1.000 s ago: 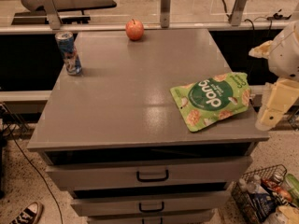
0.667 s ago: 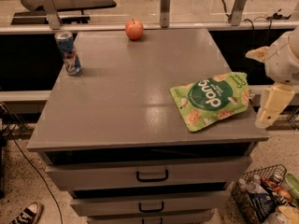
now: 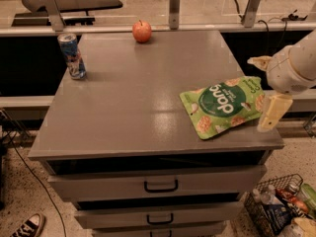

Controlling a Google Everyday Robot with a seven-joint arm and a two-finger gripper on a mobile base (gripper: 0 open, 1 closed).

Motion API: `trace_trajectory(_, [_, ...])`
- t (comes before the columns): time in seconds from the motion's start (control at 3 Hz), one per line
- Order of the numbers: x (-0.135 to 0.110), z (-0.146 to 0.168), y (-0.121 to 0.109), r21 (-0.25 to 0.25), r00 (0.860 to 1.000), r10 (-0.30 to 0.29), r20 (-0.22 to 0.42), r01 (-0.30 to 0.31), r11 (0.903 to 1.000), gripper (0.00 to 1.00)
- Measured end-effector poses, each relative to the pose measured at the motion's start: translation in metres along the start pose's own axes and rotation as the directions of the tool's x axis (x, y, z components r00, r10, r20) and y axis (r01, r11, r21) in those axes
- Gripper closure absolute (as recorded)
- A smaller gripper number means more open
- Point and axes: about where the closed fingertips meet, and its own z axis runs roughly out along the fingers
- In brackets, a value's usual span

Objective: Move green rice chip bag near apple

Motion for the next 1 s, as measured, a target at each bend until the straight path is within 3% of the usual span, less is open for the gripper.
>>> trace_trajectory(0.33, [-0.006,0.02,-0.004,0.003,0.999,0.012,0.036,-0.012,0.9999,0.0])
trace_trajectory(0.67, [-0.013,0.034,-0.008,-0.006,0.998,0.042,0.05,-0.042,0.9991,0.18])
trace_trajectory(1.0, [-0.016,0.038,-0.01,-0.008,0.996,0.066,0.056,-0.066,0.9978,0.42])
